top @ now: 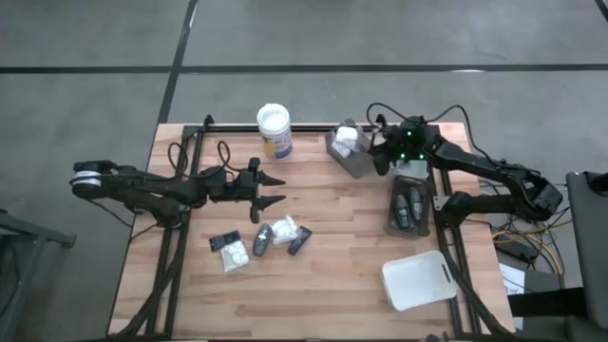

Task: Pick & Place Travel size toiletries
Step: Put the blue razor into the gray bin, then put the right white cotton pack into the top black bin

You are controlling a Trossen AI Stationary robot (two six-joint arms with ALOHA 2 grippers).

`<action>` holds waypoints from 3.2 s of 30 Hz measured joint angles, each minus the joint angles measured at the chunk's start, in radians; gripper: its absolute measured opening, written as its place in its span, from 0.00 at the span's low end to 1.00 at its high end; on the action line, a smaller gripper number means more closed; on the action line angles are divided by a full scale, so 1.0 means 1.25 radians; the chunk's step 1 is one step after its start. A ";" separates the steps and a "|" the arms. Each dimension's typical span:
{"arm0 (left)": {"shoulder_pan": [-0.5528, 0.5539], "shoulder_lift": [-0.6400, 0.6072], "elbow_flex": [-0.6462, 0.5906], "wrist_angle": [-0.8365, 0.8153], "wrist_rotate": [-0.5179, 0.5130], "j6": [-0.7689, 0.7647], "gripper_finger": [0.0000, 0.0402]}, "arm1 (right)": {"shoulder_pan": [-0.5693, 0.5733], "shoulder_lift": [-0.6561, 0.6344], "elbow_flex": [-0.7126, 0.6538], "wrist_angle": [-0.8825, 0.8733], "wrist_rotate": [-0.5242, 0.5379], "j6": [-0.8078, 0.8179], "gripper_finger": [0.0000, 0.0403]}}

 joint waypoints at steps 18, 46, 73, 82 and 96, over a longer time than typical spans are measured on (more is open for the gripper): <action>0.000 0.001 0.000 0.000 0.000 0.000 0.51 | -0.152 -0.111 -0.003 -0.277 0.164 -0.019 0.12; 0.000 0.001 -0.005 -0.002 0.000 -0.002 0.51 | -0.152 -0.093 -0.031 -0.282 0.186 -0.006 0.27; 0.000 0.001 -0.005 -0.002 0.000 -0.002 0.51 | -0.151 -0.094 -0.022 -0.275 0.183 -0.006 0.37; 0.000 0.001 -0.005 -0.002 0.000 -0.002 0.51 | -0.150 -0.095 -0.021 -0.185 0.036 -0.017 0.28; 0.000 0.001 -0.005 -0.002 0.000 -0.002 0.51 | -0.102 -0.095 -0.021 -0.104 -0.091 0.036 0.17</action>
